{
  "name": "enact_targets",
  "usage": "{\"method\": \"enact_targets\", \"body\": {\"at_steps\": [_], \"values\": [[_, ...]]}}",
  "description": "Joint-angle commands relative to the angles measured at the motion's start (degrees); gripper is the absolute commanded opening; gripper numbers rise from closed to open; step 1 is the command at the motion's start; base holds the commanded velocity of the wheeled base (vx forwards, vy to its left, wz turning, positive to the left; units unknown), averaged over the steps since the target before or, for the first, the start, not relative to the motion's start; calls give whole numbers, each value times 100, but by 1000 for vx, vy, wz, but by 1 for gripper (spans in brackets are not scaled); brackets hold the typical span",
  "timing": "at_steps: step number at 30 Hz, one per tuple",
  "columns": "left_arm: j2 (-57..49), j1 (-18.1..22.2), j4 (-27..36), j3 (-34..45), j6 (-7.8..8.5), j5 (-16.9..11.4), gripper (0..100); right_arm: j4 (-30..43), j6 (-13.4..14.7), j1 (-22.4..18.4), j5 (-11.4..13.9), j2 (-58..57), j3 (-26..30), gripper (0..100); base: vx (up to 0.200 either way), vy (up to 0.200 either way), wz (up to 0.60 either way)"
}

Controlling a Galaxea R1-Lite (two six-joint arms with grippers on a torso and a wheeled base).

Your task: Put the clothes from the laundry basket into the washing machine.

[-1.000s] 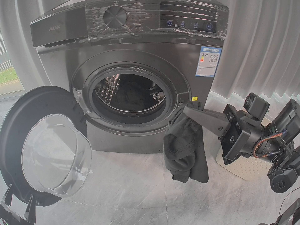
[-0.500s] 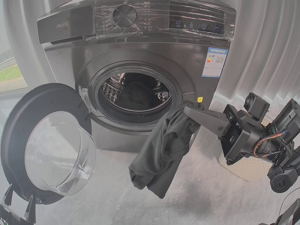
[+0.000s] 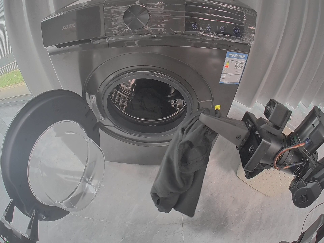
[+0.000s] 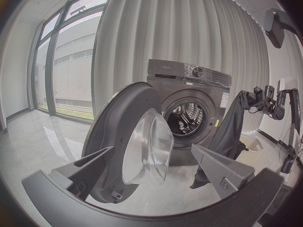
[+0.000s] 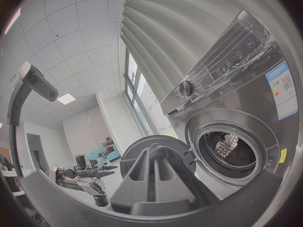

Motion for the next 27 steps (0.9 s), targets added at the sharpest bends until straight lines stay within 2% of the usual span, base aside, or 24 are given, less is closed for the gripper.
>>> {"method": "enact_targets", "body": {"at_steps": [1, 6, 12, 14, 16, 17, 18, 22, 24, 27], "values": [[-79, 2, -1, 92, 1, 7, 100, -3, -3, 13, 3, -8, 16, 0, 0, 0, 0], [-88, 2, -1, 84, -17, -2, 100, 5, -64, 13, -6, -17, 209, 0, 0, 0, 0], [-88, 2, -1, 92, 18, -11, 100, 76, -583, -4, -68, 9, 455, 0, 0, 0, 0], [-79, 2, 25, 84, 80, -72, 100, 216, -715, 31, -560, 18, 517, 0, 0, 0, 0], [-88, 2, 86, 66, 159, -134, 100, 366, -838, 128, -1210, 27, 473, 0, 0, 0, 0], [-88, 2, 86, 66, 159, -134, 100, 366, -838, 128, -1210, 27, 473, 0, 0, 0, 0], [-88, 2, 95, 57, 220, -292, 100, 436, -882, 339, -1826, 27, 420, 0, 0, 0, 0], [-61, 2, 43, -206, 220, -714, 100, 506, -873, 840, -2863, 44, 174, 0, 0, 0, 0], [44, 2, 78, -681, 211, -898, 100, 550, -855, 910, -3144, 141, 25, 0, 0, 0, 0], [554, 11, 95, -1287, 211, -1162, 100, 550, -803, 927, -3214, 220, -169, 0, 0, 0, 0]]}}
